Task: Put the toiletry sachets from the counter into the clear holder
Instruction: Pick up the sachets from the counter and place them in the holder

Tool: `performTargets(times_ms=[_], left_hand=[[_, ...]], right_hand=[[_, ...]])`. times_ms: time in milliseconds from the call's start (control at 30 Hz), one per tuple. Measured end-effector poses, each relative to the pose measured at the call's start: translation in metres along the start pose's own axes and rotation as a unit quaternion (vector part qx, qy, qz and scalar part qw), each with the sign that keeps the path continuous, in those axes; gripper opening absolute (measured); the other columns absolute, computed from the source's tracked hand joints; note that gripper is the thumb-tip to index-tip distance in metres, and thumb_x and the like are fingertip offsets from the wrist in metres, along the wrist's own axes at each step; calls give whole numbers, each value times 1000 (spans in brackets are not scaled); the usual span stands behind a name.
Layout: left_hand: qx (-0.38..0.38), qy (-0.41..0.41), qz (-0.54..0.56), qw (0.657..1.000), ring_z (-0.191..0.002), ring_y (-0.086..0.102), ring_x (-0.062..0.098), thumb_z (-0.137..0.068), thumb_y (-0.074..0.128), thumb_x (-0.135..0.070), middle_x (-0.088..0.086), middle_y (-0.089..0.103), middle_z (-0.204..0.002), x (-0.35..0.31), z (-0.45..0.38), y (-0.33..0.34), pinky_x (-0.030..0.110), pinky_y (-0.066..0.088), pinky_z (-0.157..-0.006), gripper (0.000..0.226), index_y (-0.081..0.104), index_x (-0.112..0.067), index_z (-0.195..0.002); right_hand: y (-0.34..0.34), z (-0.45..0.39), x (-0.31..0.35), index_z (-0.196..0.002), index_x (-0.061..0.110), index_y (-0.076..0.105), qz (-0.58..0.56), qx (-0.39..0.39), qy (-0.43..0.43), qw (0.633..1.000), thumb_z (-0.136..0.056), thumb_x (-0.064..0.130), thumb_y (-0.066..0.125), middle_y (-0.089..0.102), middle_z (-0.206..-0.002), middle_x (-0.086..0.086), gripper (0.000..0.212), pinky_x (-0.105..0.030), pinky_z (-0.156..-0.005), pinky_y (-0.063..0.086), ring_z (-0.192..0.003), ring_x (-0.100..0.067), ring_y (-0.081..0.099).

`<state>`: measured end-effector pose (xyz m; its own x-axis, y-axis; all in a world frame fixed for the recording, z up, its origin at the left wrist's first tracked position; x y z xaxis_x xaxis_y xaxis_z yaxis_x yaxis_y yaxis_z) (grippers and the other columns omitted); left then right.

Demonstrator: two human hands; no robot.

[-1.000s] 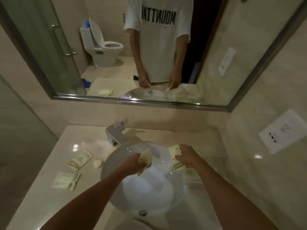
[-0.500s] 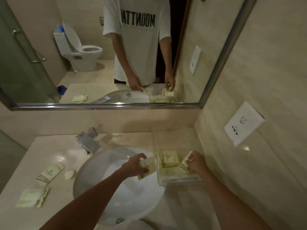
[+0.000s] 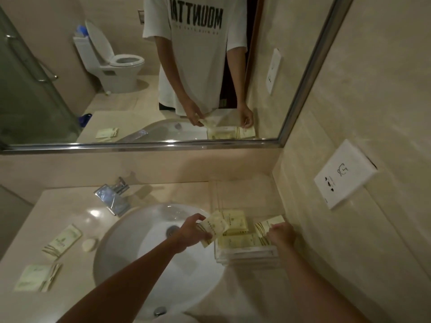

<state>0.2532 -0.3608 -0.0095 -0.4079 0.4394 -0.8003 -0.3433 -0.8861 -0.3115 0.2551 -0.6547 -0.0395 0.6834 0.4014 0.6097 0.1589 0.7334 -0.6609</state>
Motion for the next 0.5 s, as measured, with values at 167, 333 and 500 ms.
performTargets(times_ms=[167, 333, 500], left_hand=[[4, -30, 19, 999, -82, 65, 17, -72, 79, -5, 12, 65, -102, -9, -3, 7, 19, 52, -58, 44, 54, -9, -108], [8, -38, 24, 999, -56, 65, 3, -74, 78, -7, 4, 68, -83, -18, -5, 8, 14, 47, -45, 37, 57, -2, -104], [10, -35, 4, 999, -49, 63, -1, -78, 75, -6, 0, 66, -78, -19, -8, 13, 14, 49, -47, 30, 58, -5, -103]], right_hand=[[16, -9, -4, -93, -5, 70, -92, -13, 60, 994, -79, 0, 66, 71, -94, -21, 15, -32, -70, 52, -91, -35, 68], [44, -43, -22, -86, 8, 68, -123, -2, 93, 988, -71, 0, 68, 71, -94, -17, 17, -43, -79, 57, -91, -35, 66], [44, -42, -20, -78, 7, 64, -116, 11, 96, 988, -69, -2, 70, 70, -88, -18, 15, -40, -74, 56, -86, -34, 66]])
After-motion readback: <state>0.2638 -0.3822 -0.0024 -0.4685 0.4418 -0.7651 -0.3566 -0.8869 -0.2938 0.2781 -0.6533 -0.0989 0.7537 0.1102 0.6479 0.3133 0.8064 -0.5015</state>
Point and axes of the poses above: each hand's wrist, its own z-axis away from the middle knuckle, its own y-axis out of the palm, x = y × z, the point moved 4 cm from there along -z, towards the middle knuckle
